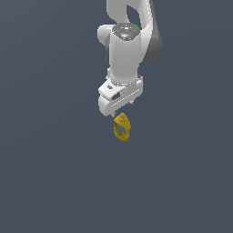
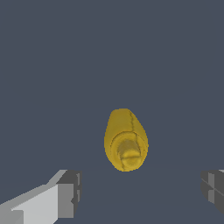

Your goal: Pick up the object and move it to a goal position.

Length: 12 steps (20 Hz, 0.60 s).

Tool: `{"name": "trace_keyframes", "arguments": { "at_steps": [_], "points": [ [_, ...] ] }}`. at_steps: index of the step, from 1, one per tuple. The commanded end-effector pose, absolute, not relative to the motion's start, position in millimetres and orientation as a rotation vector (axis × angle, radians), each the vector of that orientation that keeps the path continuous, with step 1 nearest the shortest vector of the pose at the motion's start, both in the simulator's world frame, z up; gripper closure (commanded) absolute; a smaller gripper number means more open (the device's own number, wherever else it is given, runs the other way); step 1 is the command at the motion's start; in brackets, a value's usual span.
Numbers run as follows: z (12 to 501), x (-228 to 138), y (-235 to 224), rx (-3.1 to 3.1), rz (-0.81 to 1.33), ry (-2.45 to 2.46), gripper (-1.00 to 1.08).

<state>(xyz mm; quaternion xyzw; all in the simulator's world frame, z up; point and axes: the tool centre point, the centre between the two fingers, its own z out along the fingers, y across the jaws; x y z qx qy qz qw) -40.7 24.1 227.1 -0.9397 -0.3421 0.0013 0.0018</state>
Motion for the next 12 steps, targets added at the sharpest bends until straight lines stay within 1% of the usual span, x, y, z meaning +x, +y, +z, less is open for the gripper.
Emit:
{"name": "trace_keyframes", "arguments": {
  "at_steps": [1, 12],
  "points": [
    [223.7, -39.5, 26.0, -2.932, 0.001, -1.123, -0.92],
    [215.6, -39.0, 27.7, -2.919, 0.001, -1.159, -0.92]
  ]
}}
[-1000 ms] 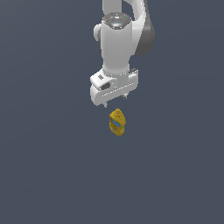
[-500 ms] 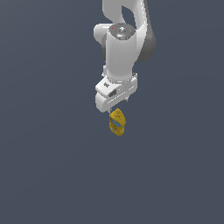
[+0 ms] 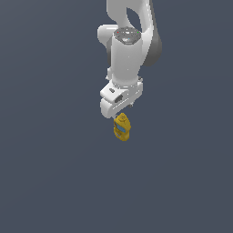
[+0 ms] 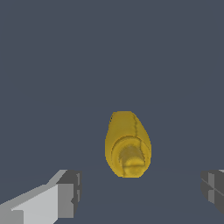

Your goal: Pick up the object and move it to a goal position.

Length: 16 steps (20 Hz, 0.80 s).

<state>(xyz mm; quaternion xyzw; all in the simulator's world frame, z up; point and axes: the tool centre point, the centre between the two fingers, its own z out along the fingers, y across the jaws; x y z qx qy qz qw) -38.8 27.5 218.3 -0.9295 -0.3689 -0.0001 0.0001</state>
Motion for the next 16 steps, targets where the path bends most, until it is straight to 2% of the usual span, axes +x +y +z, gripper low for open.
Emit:
{"name": "trace_keyframes", "arguments": {
  "at_steps": [1, 14, 15, 16],
  "points": [
    [212.7, -39.1, 27.5, -2.919, 0.001, -1.159, -0.92],
    [170.4, -38.9, 27.5, -2.917, 0.000, -1.165, -0.92],
    [170.4, -38.9, 27.5, -2.917, 0.000, -1.165, 1.08],
    [170.4, -38.9, 27.5, -2.917, 0.000, -1.165, 1.08]
  ]
}}
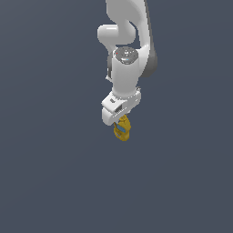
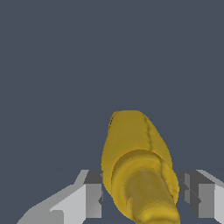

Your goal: Pick up the object and move it to a goal position.

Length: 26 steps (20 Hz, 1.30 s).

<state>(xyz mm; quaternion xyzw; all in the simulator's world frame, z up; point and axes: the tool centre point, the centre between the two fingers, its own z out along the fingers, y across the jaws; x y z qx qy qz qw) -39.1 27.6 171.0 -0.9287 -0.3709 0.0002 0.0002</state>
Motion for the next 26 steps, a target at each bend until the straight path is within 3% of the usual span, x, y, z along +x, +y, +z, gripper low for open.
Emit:
{"name": "trace_keyframes", "arguments": {
  "at_steps": [1, 15, 26],
  "points": [
    [170.4, -38.9, 27.5, -2.917, 0.000, -1.165, 1.08],
    [181.1, -29.3, 27.0, -2.921, -0.061, -1.183, 1.08],
    [258.2, 23.1, 22.6, -2.915, -0.473, -1.286, 1.08]
  ]
}}
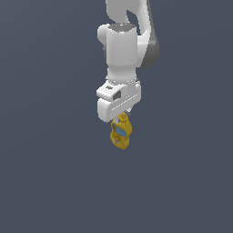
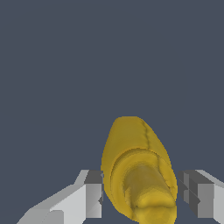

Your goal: Pick up the object and move it to a goal position.

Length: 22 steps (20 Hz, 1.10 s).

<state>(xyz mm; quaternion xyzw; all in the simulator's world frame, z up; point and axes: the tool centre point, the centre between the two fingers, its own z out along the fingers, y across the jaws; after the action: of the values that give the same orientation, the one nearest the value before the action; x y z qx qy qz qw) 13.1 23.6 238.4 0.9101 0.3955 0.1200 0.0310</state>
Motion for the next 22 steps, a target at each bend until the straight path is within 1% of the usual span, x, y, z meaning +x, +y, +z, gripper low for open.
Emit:
{"name": "trace_keyframes", "arguments": {
  "at_steps": [1, 6, 11, 22],
  "points": [
    [268.3, 28.1, 22.1, 2.753, 0.495, 1.227, 1.08],
    [319.4, 47.1, 19.4, 2.653, 0.710, 1.241, 1.08],
    [364.8, 56.8, 16.9, 2.558, 0.888, 1.247, 1.08],
    [432.3, 59.7, 12.5, 2.405, 1.137, 1.249, 1.08]
  ]
}}
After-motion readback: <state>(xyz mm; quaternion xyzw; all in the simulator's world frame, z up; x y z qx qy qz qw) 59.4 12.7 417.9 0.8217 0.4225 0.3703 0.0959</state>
